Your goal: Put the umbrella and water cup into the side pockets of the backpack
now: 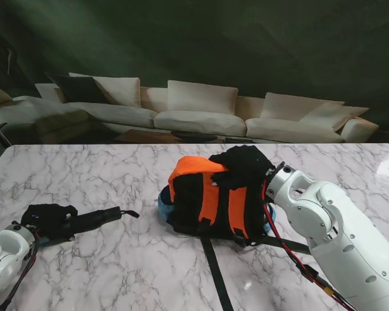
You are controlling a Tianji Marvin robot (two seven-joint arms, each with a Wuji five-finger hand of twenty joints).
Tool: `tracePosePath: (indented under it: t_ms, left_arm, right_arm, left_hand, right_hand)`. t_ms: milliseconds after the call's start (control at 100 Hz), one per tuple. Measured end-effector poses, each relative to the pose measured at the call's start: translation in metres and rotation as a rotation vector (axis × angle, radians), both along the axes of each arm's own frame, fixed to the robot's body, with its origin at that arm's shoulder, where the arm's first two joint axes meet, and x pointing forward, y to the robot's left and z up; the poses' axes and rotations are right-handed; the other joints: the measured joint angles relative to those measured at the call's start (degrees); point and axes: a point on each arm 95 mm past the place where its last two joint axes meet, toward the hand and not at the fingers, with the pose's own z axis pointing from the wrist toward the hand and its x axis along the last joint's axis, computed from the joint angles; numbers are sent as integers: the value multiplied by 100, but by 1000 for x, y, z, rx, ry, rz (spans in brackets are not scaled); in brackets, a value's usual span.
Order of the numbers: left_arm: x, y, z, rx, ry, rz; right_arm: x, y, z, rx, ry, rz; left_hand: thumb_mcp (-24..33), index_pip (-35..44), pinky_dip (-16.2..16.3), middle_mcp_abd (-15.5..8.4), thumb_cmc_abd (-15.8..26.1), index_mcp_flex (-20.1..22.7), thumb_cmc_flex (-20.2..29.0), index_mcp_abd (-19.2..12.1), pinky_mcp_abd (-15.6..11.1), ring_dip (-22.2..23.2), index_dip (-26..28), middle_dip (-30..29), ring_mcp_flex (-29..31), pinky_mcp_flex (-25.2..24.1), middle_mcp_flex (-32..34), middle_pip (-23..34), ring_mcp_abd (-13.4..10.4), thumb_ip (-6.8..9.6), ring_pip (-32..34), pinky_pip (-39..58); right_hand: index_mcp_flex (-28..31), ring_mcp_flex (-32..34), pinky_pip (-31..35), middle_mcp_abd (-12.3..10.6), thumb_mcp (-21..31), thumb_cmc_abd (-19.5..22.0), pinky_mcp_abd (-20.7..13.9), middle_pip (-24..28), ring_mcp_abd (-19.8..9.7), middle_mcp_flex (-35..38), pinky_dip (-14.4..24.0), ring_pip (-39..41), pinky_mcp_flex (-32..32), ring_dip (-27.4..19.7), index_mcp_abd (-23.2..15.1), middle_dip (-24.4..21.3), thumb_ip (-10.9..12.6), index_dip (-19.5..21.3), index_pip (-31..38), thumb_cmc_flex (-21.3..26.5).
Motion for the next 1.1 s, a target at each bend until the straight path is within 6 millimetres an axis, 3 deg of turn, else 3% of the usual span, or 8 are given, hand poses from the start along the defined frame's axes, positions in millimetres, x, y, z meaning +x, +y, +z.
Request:
tracePosePath:
  t_ms: [150, 220, 320, 730, 1100]
  left_arm:
    - [-1, -2, 1, -10, -15, -27]
    - [-1, -4, 1, -21, -27, -36]
    - [0, -5, 3, -36, -44, -37]
    - [-1, -4, 11, -90, -102, -55]
    - [-1, -4, 45, -278, -224, -48]
  right_arm:
    - [0, 0, 0, -1, 1, 0]
    - [0, 0, 0, -1, 1, 0]
    - [0, 0, 0, -1, 1, -1]
    - [0, -1, 0, -1, 2, -2]
    - [0, -1, 0, 0, 3, -3]
  left_hand:
    - [0, 258, -37, -15, 13, 91, 505, 8, 0, 45, 200, 331, 5, 0, 223, 56, -15, 0, 1, 0]
    - [2, 269, -43, 45, 15, 168, 1078, 433, 6, 51, 215, 570, 6, 0, 358, 67, -22, 87, 2, 0]
    - [5, 276, -43, 72, 15, 175, 1265, 511, 6, 51, 282, 750, 7, 0, 359, 67, -14, 145, 3, 0]
    - [6, 351, -43, 178, 14, 175, 1327, 577, 6, 96, 358, 1098, 8, 0, 364, 73, -4, 197, 3, 0]
    - [141, 389, -42, 265, 2, 180, 1330, 679, 6, 102, 358, 1112, 8, 0, 422, 73, 12, 200, 3, 2]
  right_hand:
    - [0, 0, 0, 0, 0, 3, 0, 0, 0, 0, 0, 0, -1, 0, 0, 0, 0, -1, 0, 0]
    - [0, 0, 0, 0, 0, 3, 0, 0, 0, 0, 0, 0, -1, 0, 0, 0, 0, -1, 0, 0]
    - [0, 0, -1, 0, 0, 3, 0, 0, 0, 0, 0, 0, -2, 0, 0, 0, 0, -1, 0, 0]
    - [-1, 0, -11, 0, -2, 45, 0, 0, 0, -1, 1, 0, -4, 0, 0, 0, 0, -6, 0, 0]
    - [-1, 0, -14, 0, -2, 46, 0, 0, 0, -1, 1, 0, -4, 0, 0, -1, 0, -49, 0, 0]
